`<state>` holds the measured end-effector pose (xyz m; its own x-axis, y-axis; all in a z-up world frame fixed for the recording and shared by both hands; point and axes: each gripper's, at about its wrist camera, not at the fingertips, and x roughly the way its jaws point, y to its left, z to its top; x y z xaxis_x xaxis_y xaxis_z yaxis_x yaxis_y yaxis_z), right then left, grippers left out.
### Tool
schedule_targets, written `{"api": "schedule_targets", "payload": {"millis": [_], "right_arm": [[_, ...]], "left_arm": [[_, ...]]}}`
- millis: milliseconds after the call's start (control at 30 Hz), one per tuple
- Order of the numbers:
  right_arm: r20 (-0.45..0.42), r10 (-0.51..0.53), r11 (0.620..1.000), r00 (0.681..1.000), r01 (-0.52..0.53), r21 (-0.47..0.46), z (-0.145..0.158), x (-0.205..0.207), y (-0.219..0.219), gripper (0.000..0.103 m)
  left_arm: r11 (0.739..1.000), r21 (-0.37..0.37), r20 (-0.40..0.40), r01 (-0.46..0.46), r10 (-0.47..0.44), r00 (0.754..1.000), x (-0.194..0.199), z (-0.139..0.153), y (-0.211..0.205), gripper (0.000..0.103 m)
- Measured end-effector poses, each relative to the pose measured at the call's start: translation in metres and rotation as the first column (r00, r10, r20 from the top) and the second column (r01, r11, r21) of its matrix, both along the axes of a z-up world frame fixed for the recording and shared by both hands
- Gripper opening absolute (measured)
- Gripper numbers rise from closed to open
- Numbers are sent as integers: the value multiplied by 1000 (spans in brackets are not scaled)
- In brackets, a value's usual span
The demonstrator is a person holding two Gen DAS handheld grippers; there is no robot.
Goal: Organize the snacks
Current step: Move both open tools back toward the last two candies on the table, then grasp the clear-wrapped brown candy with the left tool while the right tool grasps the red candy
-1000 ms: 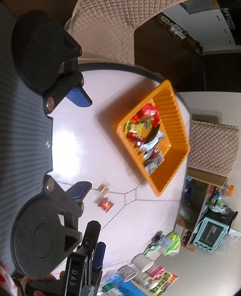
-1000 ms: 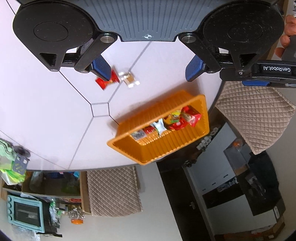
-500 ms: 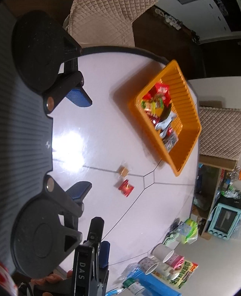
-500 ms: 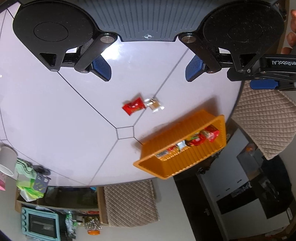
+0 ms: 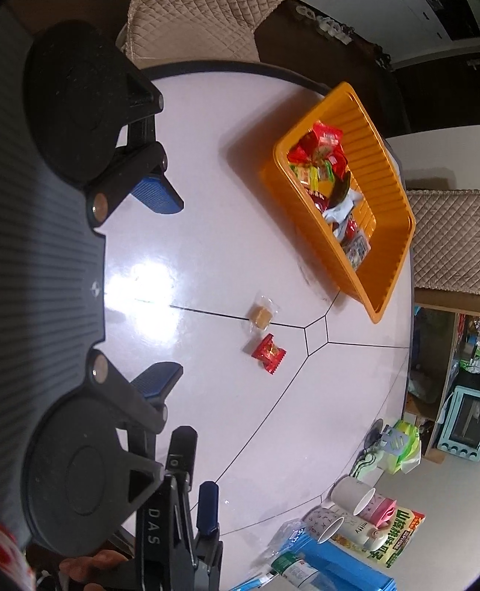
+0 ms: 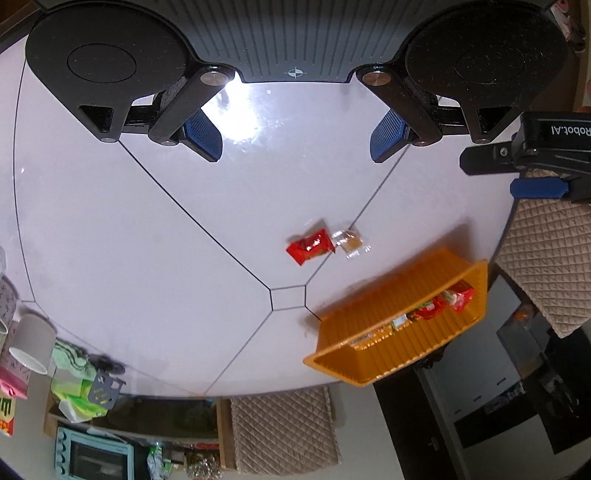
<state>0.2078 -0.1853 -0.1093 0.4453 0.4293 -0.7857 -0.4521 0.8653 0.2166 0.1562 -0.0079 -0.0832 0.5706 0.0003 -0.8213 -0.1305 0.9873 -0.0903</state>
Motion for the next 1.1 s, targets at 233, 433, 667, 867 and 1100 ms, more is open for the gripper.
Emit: {"api": "schedule_targets", "payload": {"millis": [233, 433, 667, 867, 1100], "right_arm": [[-2, -12, 1000, 1000, 13, 8, -9, 14, -1, 87], [12, -21, 999, 1000, 20, 29, -17, 29, 3, 86], [64, 12, 998, 998, -16, 56, -22, 46, 20, 75], [54, 43, 997, 998, -46, 61, -31, 66, 35, 64], [49, 69, 995, 996, -73, 67, -37, 83, 45, 62]], "left_arm": [[1000, 19, 10, -8, 8, 1000, 19, -9, -1, 85], [1000, 28, 4, 0, 0, 1000, 39, -20, 2, 79], [999, 34, 1, 15, -15, 1000, 65, -34, 3, 71], [1000, 30, -9, 7, -6, 1000, 83, -41, 10, 67], [1000, 26, -30, -10, 11, 999, 96, -47, 20, 67]]}}
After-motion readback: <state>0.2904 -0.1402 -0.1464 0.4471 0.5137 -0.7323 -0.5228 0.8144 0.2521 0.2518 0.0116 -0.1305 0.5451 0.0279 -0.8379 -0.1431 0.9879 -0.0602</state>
